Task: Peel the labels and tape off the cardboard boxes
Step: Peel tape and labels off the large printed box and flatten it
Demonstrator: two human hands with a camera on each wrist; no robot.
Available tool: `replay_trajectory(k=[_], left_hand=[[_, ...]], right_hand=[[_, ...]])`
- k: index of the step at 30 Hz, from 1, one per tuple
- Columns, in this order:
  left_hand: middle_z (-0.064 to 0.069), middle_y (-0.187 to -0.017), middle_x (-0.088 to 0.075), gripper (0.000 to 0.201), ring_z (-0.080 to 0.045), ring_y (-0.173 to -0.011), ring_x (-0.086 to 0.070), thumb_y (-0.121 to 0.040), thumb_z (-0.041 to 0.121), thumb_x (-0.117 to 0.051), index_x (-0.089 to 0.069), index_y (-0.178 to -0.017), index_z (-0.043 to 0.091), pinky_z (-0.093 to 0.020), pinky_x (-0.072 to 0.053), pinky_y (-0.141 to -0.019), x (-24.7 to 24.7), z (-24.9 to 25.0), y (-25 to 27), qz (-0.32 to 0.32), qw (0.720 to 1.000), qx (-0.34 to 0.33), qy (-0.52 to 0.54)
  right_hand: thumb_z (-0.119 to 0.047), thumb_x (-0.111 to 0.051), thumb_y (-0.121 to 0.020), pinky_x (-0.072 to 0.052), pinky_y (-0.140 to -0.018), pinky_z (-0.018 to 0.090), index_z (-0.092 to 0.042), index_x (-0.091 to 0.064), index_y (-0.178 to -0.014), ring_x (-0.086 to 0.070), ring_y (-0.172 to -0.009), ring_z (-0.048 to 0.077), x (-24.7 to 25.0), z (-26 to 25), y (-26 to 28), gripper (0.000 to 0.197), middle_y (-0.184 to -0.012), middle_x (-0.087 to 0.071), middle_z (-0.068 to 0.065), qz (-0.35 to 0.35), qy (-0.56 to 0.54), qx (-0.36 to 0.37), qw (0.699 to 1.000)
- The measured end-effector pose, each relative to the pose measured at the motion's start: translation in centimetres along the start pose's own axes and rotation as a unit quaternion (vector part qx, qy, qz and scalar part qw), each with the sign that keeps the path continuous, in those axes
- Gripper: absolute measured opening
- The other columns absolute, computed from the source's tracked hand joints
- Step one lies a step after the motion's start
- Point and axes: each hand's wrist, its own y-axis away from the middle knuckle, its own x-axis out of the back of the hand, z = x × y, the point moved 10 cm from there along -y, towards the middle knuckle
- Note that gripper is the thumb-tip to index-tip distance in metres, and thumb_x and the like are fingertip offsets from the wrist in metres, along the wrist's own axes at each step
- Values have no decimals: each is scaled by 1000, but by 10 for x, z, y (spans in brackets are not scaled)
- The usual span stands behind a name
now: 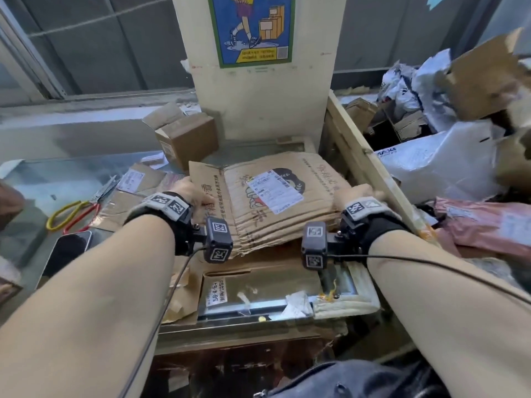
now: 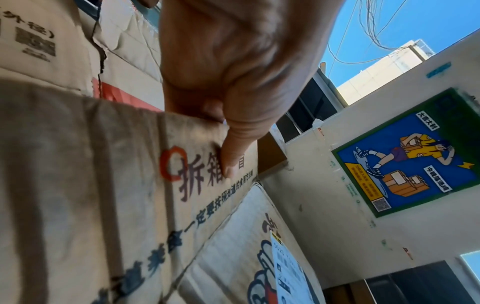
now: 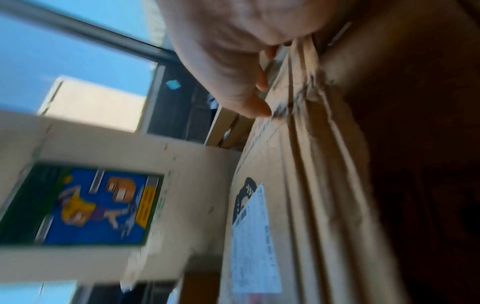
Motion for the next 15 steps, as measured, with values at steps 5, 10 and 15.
replay_trajectory(k=[5, 10, 15], left_hand=[[-9, -110, -68, 43, -30, -99, -67, -74, 4, -80, -52, -105, 16, -50, -54, -89, -4, -5, 16, -6, 1000, -2, 0], [-8, -107, -63, 44, -28, -105, -63, -76, 7, -79, -47, -106, 13, -44, -51, -94, -8, 4, 33, 19, 998, -21, -63], [-12, -111, -65, 53, -31, -100, -65, -77, 14, -80, -48, -117, 3, -43, -54, -89, 1, -17, 32, 54, 997, 30, -52]], right_hand=[[-42, -45, -89, -5, -109, 67, -26, -45, -134, -24, -137, 37, -36, -48, 18, 47, -144, -40, 8, -68, 297, 163, 938], [-48, -61, -84, -15, -116, 48, -26, -24, -148, -19, -142, 33, -75, -107, 72, 77, -155, -22, 7, -188, 233, 382, 874], [-58, -72, -71, -19, -114, 46, -33, -10, -152, -19, -143, 30, -114, -102, 100, 105, -158, -13, 8, -291, 277, 387, 830]])
